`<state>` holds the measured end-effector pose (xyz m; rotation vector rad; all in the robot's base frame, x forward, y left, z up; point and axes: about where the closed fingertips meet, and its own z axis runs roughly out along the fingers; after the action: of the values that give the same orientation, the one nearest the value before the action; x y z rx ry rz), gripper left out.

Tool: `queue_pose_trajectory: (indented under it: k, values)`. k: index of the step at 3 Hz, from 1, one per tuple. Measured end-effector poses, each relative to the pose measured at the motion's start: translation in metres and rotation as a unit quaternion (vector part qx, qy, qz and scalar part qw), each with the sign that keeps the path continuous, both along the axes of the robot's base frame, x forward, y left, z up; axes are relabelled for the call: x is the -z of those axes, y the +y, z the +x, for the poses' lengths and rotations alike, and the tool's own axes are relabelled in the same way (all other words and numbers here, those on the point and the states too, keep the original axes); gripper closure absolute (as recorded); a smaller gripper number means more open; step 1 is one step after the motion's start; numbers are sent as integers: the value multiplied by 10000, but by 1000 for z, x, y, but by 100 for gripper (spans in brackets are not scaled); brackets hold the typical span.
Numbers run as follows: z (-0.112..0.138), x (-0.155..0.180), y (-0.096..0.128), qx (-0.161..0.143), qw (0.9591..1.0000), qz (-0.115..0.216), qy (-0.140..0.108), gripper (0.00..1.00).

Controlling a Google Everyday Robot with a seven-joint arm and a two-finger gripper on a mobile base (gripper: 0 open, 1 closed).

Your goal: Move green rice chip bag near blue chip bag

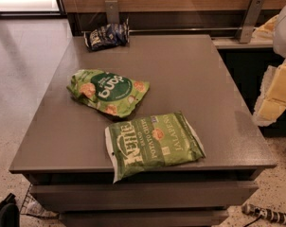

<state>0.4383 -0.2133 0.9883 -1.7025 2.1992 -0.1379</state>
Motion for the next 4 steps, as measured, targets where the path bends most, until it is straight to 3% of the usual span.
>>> queue_pose_trajectory:
  k: [1,2,3,4]
  values:
    - [0,0,0,0,10000,0,-1,0]
    - [27,0,16,-31,9998,207,-56,0]
    - [73,10,62,-203,9966,792,-84,0]
    - [111,29,121,-332,9855,1664,-5,0]
